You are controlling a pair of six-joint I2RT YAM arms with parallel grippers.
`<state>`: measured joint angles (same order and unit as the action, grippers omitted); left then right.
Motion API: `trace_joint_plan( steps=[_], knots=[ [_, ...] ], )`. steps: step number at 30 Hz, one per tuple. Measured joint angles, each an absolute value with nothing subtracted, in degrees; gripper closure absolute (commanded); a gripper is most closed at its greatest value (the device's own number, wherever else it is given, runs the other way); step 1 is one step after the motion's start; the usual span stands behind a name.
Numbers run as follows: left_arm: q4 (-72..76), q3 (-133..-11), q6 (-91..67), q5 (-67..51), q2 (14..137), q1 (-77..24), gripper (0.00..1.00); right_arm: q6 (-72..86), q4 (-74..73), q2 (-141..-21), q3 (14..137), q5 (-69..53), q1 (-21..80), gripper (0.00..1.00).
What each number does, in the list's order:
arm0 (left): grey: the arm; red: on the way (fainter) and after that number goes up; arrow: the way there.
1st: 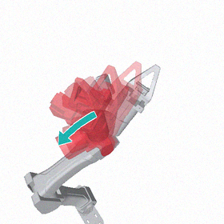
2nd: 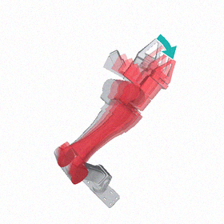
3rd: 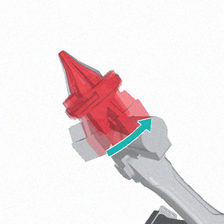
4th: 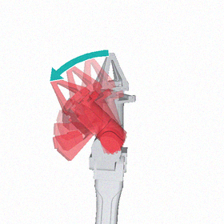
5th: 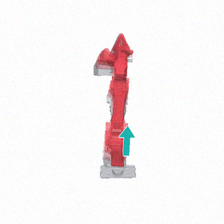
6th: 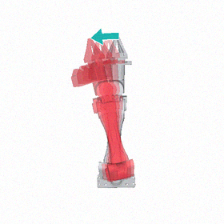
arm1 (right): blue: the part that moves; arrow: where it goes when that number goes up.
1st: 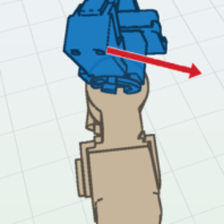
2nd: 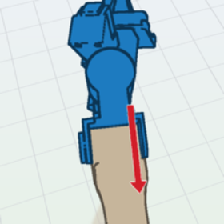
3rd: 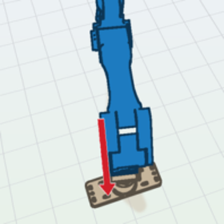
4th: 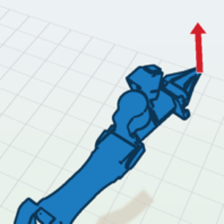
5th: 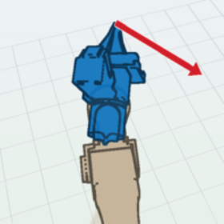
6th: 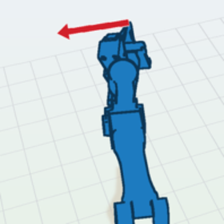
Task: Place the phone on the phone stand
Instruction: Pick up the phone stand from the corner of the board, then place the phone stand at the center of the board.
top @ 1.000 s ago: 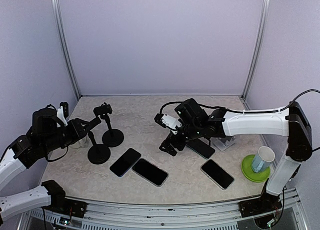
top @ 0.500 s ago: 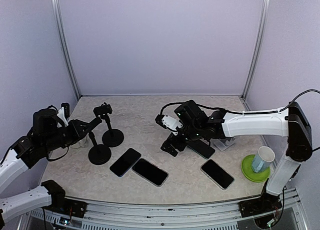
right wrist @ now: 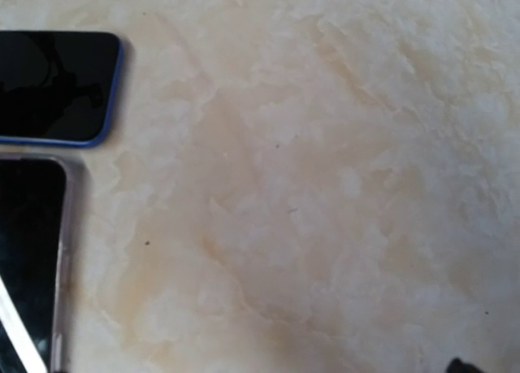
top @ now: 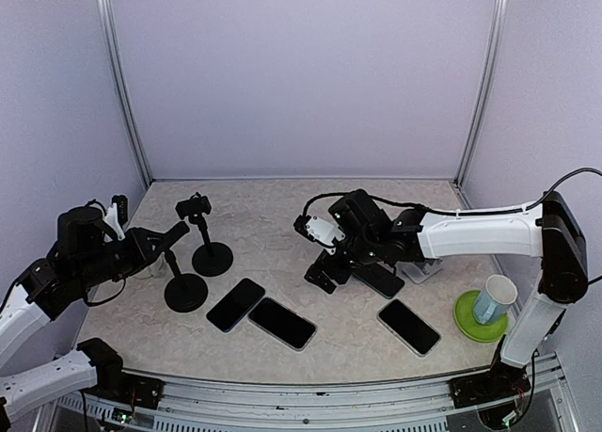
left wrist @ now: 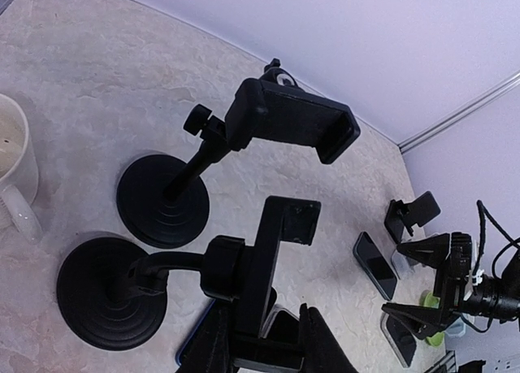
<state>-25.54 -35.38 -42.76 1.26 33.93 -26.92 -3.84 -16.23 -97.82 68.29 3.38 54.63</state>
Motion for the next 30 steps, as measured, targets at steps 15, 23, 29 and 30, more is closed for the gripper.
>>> trace_joint_plan(
  steps=[15, 23, 29, 30],
  knots=[
    [-27.9, -37.9, -37.0, -4.6, 31.8, -26.9, 1.0, -4.2, -15.8, -95.3, 66.7, 6.7, 54.6, 0.0],
    [-27.2, -39.8, -34.3, -9.1, 32.3, -27.2, 1.0, -4.2, -15.8, -93.0, 66.7, 9.3, 54.6, 0.0],
    [-25.2, -39.8, -34.0, -12.5, 34.7, -28.6, 1.0, -3.7, -15.8, -91.2, 66.7, 11.8, 54.6, 0.0],
    [-24.7, -39.8, -34.0, -13.1, 35.3, -28.9, 1.0, -3.6, -15.7, -90.8, 66.6, 12.3, 54.6, 0.0]
  ],
)
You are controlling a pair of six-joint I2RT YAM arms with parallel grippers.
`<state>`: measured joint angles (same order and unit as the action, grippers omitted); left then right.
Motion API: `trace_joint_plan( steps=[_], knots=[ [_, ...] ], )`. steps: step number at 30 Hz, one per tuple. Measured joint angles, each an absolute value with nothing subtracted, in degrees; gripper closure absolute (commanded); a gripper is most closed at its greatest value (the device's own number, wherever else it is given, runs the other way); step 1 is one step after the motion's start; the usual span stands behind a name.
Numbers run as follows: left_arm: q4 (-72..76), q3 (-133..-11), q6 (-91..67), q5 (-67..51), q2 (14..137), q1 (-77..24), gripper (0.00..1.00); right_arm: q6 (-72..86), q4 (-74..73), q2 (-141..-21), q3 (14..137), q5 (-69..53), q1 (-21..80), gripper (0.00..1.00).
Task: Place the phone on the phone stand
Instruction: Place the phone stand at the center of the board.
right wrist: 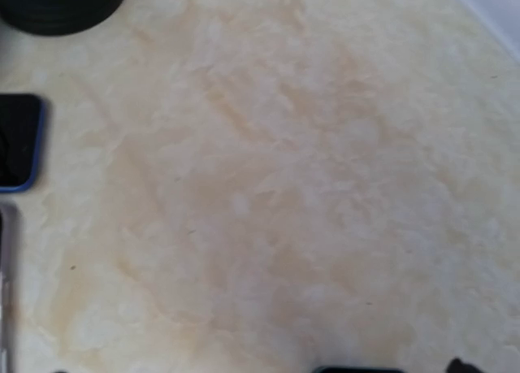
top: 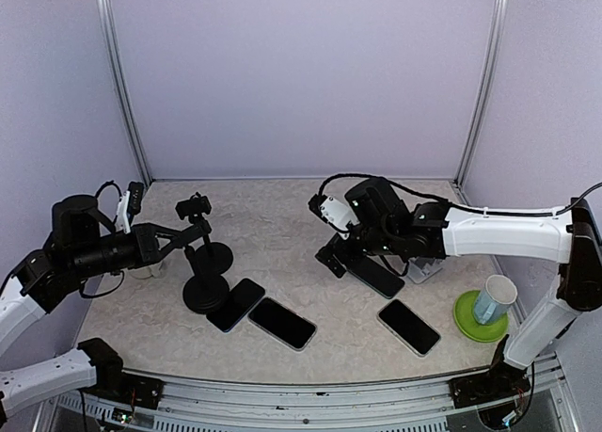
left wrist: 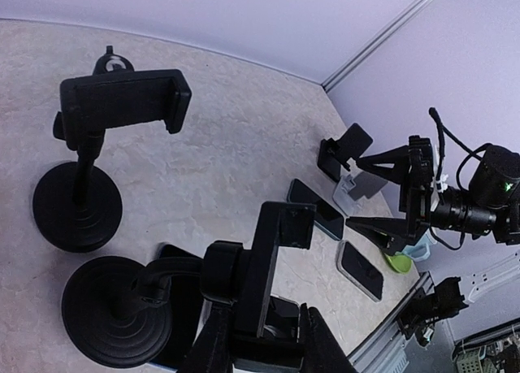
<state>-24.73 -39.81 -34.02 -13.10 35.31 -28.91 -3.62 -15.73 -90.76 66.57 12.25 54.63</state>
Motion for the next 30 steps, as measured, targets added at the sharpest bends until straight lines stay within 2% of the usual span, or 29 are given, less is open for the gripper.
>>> trace_joint_plan(
  steps=[16, 30],
  knots=[
    [-15.0, -43.5, -32.9, -14.8, 50.1, -38.1, 1.0, -1.4, -14.9, -87.0, 63.5, 17.3, 53.6, 0.0],
    [-7.2, -51.7, -26.2, -18.6, 64.9, -38.7, 1.0, 1.1, -13.9, -82.4, 59.8, 18.4, 52.4, 0.0]
  ],
)
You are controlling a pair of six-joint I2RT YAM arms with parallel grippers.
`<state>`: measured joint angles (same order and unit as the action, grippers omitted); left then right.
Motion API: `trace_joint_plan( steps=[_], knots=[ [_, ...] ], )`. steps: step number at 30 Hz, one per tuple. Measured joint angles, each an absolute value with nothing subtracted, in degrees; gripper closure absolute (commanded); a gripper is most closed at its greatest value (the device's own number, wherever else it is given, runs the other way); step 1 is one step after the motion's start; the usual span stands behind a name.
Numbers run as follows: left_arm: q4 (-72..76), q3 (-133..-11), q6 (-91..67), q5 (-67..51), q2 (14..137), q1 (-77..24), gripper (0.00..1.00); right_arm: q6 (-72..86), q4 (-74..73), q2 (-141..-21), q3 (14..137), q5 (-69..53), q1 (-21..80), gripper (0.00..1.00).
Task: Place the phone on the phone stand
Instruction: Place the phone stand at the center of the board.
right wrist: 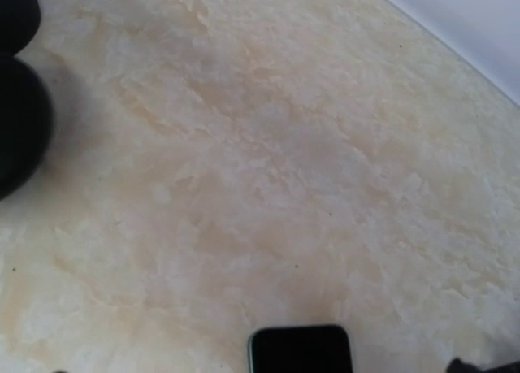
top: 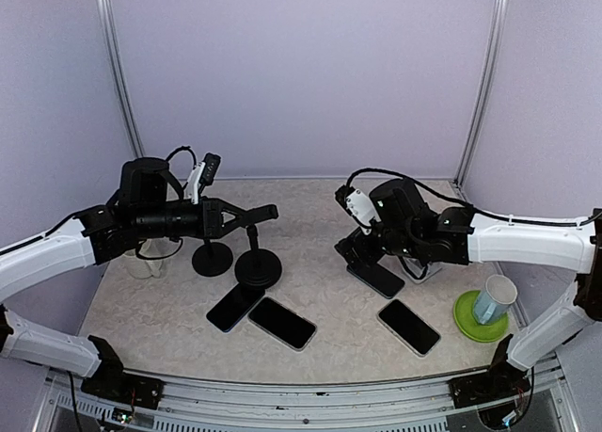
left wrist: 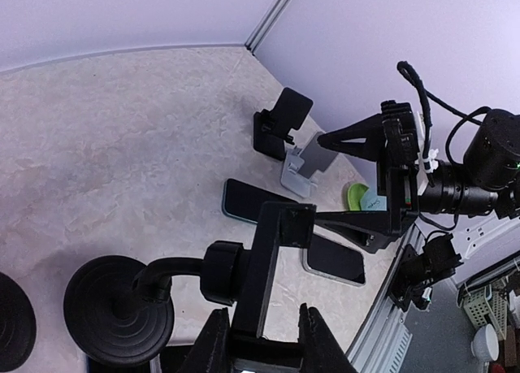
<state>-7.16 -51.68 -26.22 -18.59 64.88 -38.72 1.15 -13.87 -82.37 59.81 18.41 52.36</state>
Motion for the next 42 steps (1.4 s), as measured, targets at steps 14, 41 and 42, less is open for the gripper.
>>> trace_joint_plan(
  steps=[14, 41, 42],
  knots=[
    [-2.7, -61.9, -17.8, -31.6, 78.6, -35.4, 1.0, 2.6, -13.0, -77.7, 55.8, 19.9, 52.3, 0.0],
    [0.3, -75.6, -14.5, -48.8, 100.4, -28.8, 0.96, 3.9, -12.1, -76.8, 54.7, 20.8, 51.9, 0.0],
    [0.3, -75.7, -14.5, -48.9, 100.7, -28.7, 0.96, 4.0, -12.1, -76.8, 54.5, 20.8, 51.9, 0.0]
  ],
)
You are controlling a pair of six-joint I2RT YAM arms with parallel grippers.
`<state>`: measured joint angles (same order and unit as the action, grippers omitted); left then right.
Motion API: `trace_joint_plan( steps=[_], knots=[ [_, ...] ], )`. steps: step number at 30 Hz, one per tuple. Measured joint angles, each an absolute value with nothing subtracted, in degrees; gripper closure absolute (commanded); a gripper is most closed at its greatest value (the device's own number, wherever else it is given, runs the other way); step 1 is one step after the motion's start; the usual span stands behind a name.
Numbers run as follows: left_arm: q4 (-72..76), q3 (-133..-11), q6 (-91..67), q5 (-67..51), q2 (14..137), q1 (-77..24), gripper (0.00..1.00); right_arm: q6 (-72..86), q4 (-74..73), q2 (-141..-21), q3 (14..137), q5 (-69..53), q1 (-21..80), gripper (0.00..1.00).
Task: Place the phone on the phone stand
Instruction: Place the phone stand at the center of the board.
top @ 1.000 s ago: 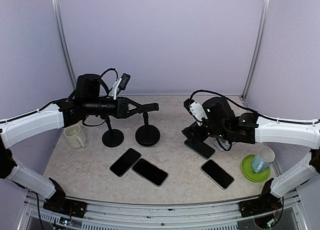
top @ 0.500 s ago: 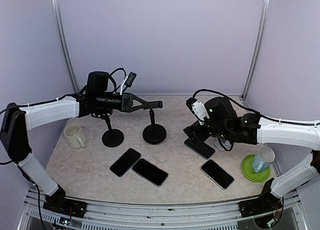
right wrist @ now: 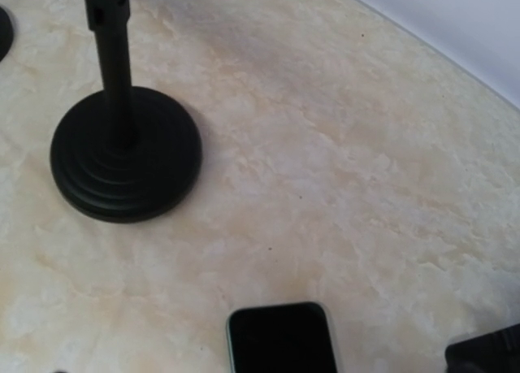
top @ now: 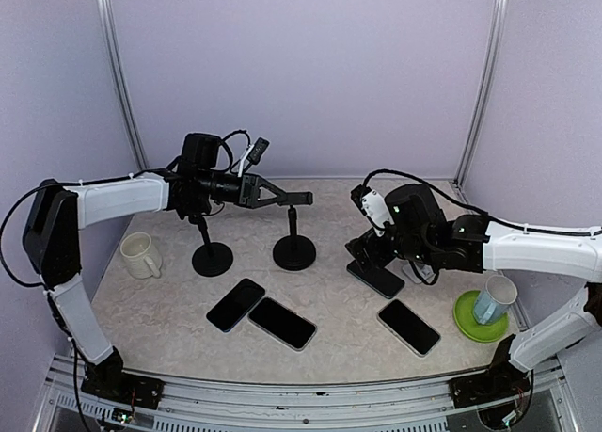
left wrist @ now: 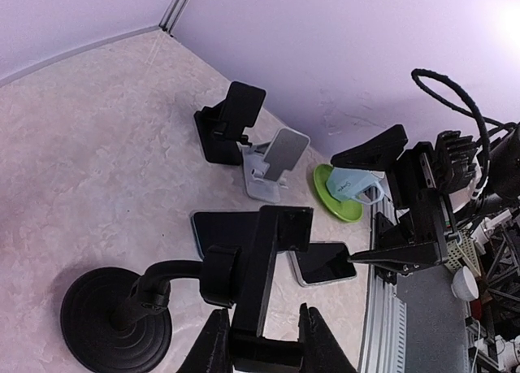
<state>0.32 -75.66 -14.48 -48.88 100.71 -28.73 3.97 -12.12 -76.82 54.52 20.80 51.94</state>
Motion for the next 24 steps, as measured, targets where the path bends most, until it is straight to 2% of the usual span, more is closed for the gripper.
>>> trace_joint_plan(
  steps=[5, 15, 20, 24],
  knots=[
    [-0.8, -77.4, -14.5, -49.2, 102.8, -28.6, 0.89, 4.1, -12.1, -76.8, 54.4, 20.8, 51.9, 0.0],
    [-1.2, -80.1, -14.5, -49.3, 104.9, -28.0, 0.6, 4.2, -12.1, -76.8, 54.3, 20.8, 51.9, 0.0],
    [-0.3, -81.5, -14.3, -49.3, 104.9, -27.7, 0.35, 4.2, -12.1, -76.8, 54.1, 20.8, 51.9, 0.0],
    [0.1, -81.7, -14.5, -48.9, 104.9, -27.6, 0.23, 4.2, -12.1, -76.8, 54.0, 20.8, 51.9, 0.0]
  ],
)
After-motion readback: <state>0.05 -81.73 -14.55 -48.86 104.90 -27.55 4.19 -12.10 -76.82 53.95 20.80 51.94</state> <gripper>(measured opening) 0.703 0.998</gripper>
